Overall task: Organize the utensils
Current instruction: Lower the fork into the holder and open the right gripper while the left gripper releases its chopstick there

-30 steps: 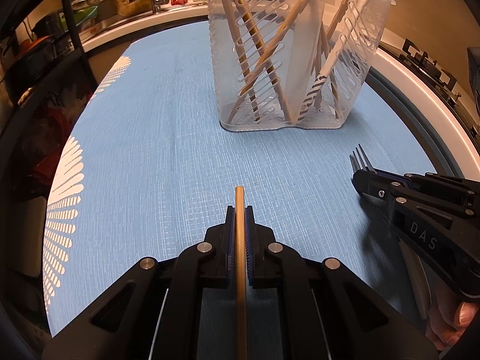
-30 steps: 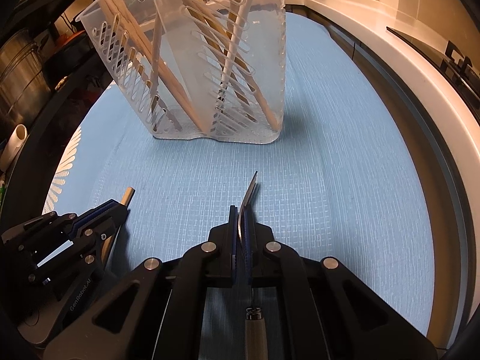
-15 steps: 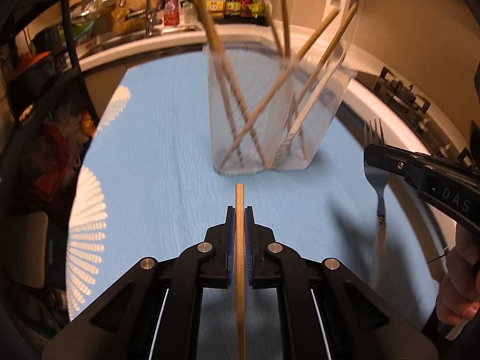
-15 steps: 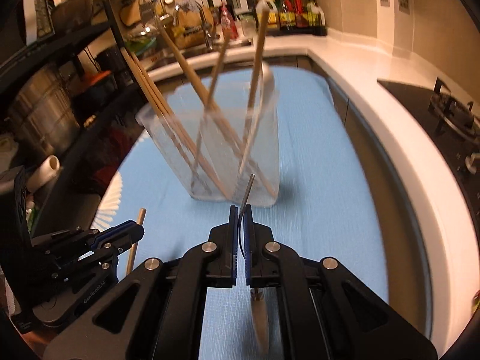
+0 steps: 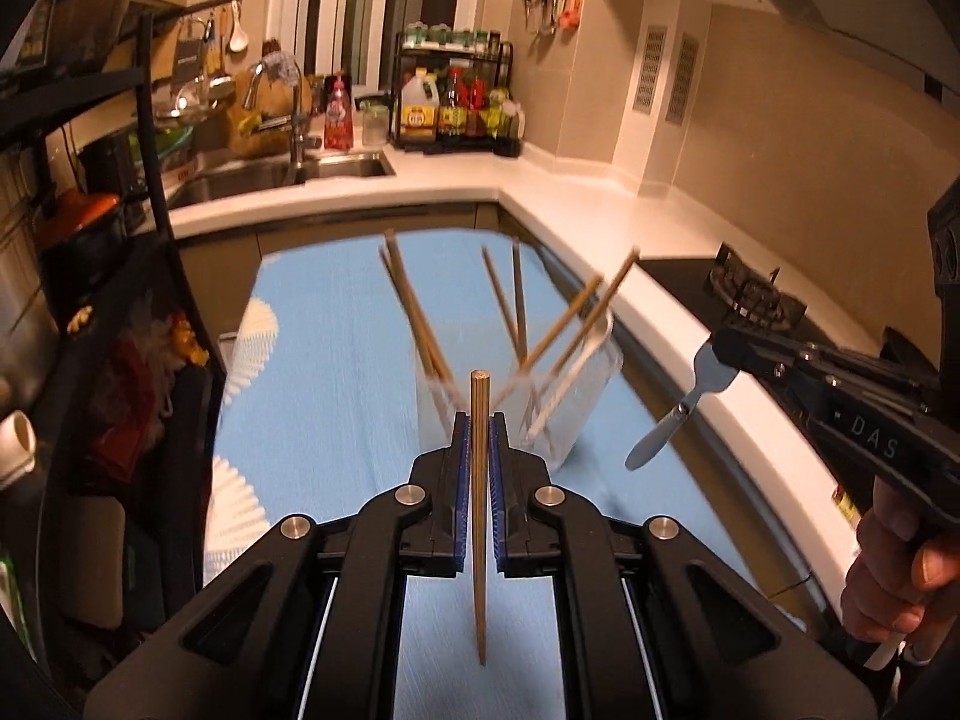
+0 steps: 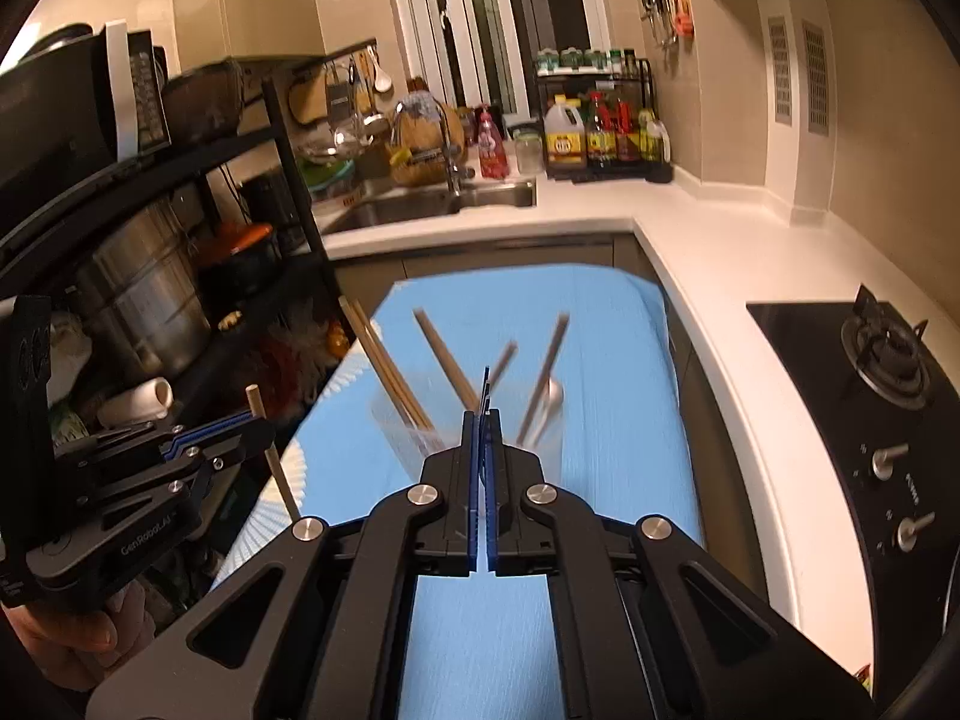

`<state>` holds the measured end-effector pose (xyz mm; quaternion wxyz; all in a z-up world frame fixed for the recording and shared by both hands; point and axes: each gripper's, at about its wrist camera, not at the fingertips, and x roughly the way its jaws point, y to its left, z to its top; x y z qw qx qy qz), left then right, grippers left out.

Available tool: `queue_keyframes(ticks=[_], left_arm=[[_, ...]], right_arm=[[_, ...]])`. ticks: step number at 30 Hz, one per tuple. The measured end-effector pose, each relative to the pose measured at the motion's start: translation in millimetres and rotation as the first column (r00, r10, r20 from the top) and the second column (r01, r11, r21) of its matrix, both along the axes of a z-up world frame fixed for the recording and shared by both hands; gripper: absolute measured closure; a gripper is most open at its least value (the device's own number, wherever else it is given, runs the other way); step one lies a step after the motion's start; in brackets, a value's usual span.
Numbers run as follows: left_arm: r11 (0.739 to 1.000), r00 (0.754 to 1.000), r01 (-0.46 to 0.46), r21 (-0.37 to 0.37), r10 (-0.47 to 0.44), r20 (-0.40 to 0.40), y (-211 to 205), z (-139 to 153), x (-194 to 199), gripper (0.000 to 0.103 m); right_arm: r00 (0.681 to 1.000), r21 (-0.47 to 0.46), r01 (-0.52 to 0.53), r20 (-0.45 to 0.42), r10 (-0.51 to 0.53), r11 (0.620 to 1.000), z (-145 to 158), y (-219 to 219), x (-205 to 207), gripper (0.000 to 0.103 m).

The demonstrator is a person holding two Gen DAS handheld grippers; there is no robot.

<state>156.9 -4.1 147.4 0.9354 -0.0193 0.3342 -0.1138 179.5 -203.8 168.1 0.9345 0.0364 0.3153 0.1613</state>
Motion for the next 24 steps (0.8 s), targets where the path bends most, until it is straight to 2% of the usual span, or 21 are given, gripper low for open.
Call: queue_keyframes(ticks=[6,13,16,19,24], left_arm=[[1.0,0.995,-0.007,0.005,0.006,0.103,-5,54,23,0.097],[0.999,0.97,-0.031,-0.007,0.032,0.239,-13,98,53,0.097],[0.999,0.963,-0.032,-0.029,0.038,0.267,-15,107,62,0.097],[0.999,0.951,-0.031,-0.029,0.038,0.306,-19,111,67,0.097],[0.998,0.952,-0.048,-0.029,0.055,0.302,-25,89,85,0.097]], right_arm=[[0.999,0.061,0.007,0.052,-0.01,0.998,38,-1,20,0.101],[0.999,0.142,0.02,0.041,-0.026,0.99,53,-1,44,0.102],[0.998,0.195,0.026,0.047,-0.036,0.98,65,-6,50,0.102],[0.997,0.191,0.029,0.067,-0.042,0.981,69,-3,57,0.102],[0.998,0.196,0.038,0.032,-0.045,0.98,35,6,73,0.102]])
